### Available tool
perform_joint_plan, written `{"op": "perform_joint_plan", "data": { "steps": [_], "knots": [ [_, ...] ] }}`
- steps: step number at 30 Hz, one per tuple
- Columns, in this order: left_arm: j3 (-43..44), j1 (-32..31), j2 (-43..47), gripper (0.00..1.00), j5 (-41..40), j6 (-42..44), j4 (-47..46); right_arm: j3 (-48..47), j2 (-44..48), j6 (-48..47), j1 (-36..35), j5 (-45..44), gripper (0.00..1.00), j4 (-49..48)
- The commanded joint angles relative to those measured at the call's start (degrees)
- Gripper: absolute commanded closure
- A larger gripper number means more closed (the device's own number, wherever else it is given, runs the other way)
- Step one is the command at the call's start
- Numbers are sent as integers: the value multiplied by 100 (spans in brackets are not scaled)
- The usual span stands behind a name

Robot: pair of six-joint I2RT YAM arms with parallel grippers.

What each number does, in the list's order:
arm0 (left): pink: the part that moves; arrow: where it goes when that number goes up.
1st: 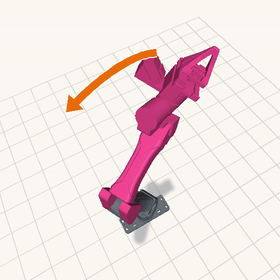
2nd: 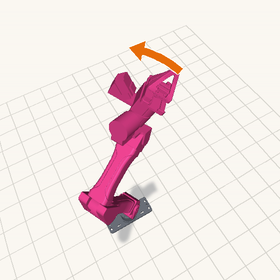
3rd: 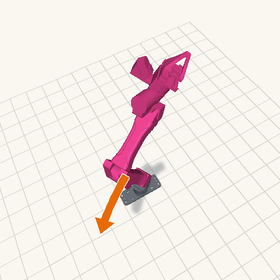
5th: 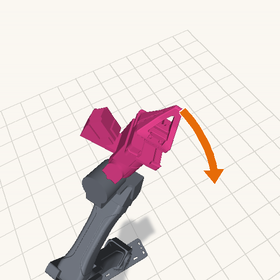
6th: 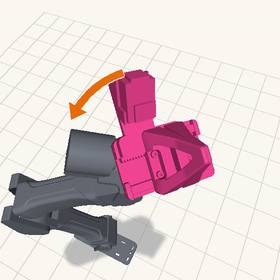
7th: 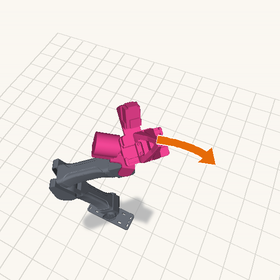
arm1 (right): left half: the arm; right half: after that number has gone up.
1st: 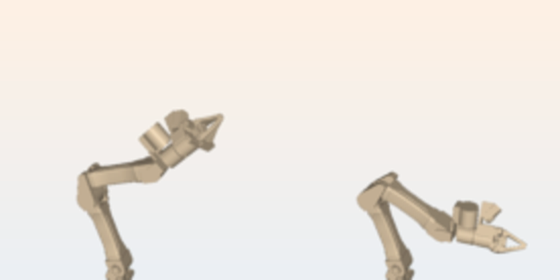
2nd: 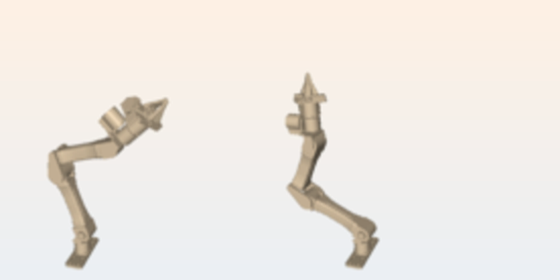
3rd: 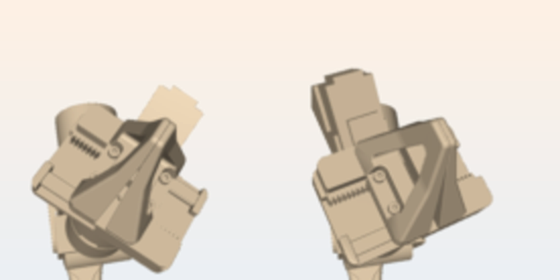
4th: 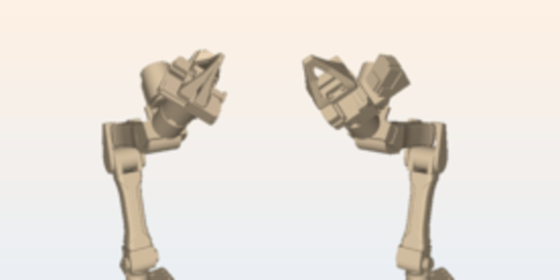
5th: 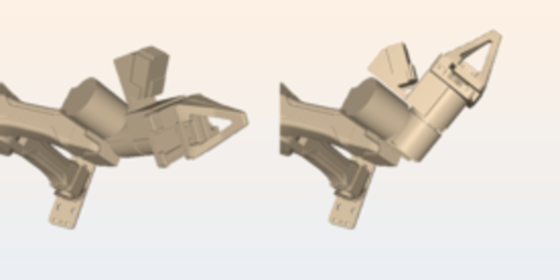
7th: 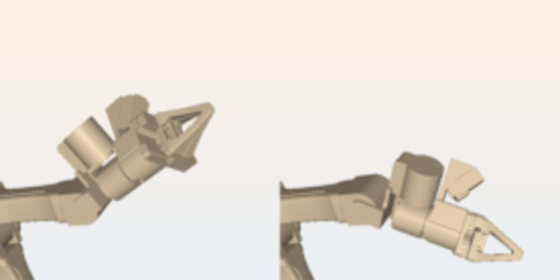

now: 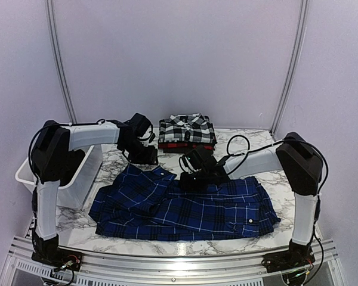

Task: Fold and stack the long sleeve shirts
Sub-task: Fold the 1/3-folded shirt at the center of the board.

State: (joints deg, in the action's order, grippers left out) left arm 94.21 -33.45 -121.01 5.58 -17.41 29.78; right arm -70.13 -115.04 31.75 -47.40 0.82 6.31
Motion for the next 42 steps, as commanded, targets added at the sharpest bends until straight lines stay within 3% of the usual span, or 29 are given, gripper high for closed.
{"op": "perform_joint_plan", "data": {
  "steps": [1, 8, 12, 23, 36, 42],
  "knots": [
    [406, 96, -499, 40, 588, 233, -169, 60, 398, 81, -12, 2, 67, 58],
    [449, 111, -804, 41, 872, 235, -176, 88, 1105, -15, -11, -411, 63, 240],
    [457, 106, -812, 47, 1144, 172, -236, 66, 1377, -69, -6, -592, 63, 353],
    [255, 111, -245, 99, 1743, 30, -367, 19, 1658, -163, 77, -805, 63, 513],
    [-642, 45, 1656, 100, 2414, -147, -905, -8, 1953, -495, 212, -623, 64, 311],
    [-1127, -114, 2331, 100, 2886, 123, -960, 321, 2414, -1453, 220, 26, 51, -406]
  ]
}}
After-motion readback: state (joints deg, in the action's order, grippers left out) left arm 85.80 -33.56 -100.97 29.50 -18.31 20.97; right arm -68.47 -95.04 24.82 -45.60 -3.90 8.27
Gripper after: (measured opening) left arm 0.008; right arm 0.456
